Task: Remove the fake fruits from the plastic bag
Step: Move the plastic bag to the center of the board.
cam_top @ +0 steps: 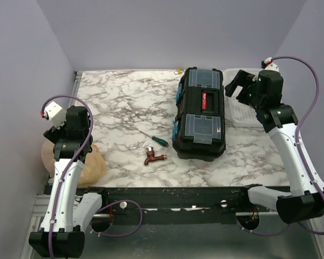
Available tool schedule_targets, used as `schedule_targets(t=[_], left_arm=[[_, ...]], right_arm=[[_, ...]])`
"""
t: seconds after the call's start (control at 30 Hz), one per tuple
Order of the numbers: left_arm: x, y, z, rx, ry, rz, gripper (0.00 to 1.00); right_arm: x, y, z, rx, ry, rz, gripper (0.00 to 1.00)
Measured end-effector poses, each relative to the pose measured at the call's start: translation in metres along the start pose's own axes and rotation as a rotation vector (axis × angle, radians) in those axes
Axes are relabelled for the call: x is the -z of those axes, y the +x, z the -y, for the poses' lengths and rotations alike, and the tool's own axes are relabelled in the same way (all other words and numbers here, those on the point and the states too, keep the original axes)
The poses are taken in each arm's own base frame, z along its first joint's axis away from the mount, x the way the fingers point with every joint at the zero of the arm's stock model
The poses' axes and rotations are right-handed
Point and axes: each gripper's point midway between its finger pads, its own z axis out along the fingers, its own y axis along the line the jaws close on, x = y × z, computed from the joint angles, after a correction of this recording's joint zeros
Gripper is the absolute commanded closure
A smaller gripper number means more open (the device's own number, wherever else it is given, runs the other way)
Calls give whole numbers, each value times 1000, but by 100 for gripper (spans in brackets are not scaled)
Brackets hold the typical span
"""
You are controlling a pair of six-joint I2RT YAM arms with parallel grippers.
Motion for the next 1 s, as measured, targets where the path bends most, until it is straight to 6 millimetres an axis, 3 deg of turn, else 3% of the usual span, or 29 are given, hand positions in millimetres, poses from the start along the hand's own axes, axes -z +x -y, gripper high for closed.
schedule_targets(t=[0.4,0.63,0.77,0.83,0.9,1.0], left_arm=[[-6,16,-43,113,-211,3,1],[-6,20,-50,137,-236,15,1],[-11,27,-56,164,-278,-1,4],[-14,31,-61,176,-313,-14,10],[-19,37,-63,179,-339,-37,25],[-21,43,-60,181,-331,-64,33]], right_arm=[[-14,23,0,-36,36,-145,0],[-17,28,5,-102,90,-164,0],[-7,27,-3,-106,30,-149,0],[3,25,-9,-97,-26,-135,0],[17,23,-17,-83,-92,-116,0],[33,15,-31,-64,-187,-87,0]])
